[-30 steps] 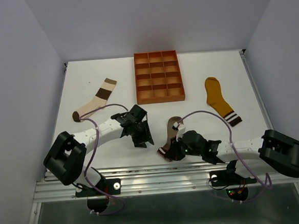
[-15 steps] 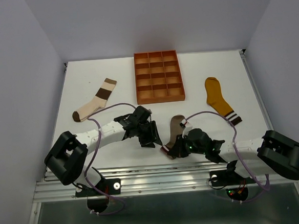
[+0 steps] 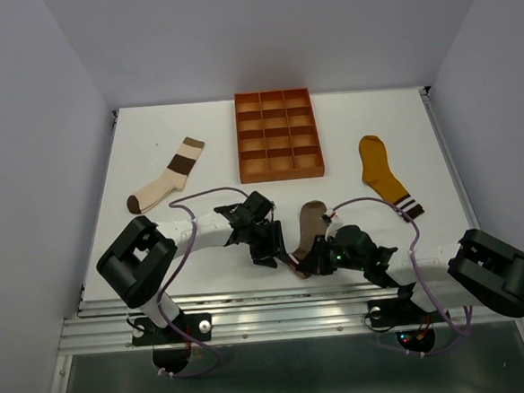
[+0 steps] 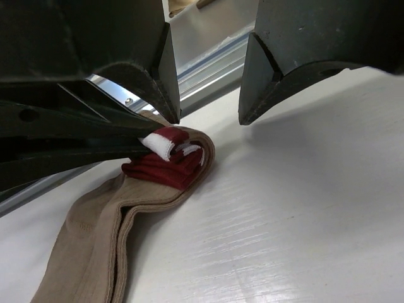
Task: Roll the socks
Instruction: Roll the sock at the center of the board.
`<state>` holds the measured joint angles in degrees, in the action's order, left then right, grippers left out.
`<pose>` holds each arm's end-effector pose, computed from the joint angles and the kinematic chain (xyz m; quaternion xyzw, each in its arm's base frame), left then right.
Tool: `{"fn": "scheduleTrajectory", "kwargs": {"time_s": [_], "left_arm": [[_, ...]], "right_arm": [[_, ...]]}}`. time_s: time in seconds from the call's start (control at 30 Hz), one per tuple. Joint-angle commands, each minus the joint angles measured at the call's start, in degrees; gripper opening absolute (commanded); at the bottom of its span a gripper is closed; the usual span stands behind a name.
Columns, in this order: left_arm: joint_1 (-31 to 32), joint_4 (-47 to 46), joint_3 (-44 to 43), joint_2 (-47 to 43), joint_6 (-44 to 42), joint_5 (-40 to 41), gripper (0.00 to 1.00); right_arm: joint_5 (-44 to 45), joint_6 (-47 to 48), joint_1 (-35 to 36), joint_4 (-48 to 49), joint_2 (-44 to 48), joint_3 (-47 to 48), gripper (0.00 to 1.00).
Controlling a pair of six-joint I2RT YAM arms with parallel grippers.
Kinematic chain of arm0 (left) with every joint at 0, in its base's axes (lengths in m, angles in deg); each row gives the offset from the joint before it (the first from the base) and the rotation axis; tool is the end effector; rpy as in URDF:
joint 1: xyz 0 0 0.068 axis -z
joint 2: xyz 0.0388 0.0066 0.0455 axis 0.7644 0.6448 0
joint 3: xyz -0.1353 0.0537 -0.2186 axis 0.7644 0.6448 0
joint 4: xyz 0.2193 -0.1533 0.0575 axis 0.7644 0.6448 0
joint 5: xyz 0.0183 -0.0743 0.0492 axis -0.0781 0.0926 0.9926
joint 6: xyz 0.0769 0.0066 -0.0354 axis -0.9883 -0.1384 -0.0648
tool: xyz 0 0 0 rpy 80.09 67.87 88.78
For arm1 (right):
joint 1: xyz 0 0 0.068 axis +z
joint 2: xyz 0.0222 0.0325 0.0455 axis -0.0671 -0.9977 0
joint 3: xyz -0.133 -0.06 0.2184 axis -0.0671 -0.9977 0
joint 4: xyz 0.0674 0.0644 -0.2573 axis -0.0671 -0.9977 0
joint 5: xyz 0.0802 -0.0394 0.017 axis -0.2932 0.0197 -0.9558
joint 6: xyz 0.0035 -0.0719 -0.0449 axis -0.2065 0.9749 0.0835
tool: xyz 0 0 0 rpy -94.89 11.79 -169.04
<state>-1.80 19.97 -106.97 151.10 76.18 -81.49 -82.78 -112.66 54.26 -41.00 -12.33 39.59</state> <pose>0.1978 -0.2652 0.1086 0.0551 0.9387 -0.3384 0.0363 0.1447 0.1937 0.0788 -0.0361 0.8670 0.4252 0.2575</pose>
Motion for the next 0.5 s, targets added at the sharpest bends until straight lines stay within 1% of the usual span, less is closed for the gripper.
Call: {"fn": "scheduleTrajectory", "kwargs": {"time_s": [0.0, 0.23, 0.47], "left_arm": [[0.46, -2.62, -0.81, 0.60, -1.01, -1.28, 0.52], [0.46, -6.05, -0.72, 2.97, -0.92, -2.42, 0.52], [0.46, -7.20, -1.60, 5.44, -1.36, -3.30, 0.44]], "right_arm": [[-0.39, 0.38, -0.75, 0.29, -1.20, -0.60, 0.01], [-2.06, 0.82, -1.28, 0.37, -3.75, 0.46, 0.01], [-2.50, 1.08, -1.81, 0.37, -4.28, 0.72, 0.01]]}}
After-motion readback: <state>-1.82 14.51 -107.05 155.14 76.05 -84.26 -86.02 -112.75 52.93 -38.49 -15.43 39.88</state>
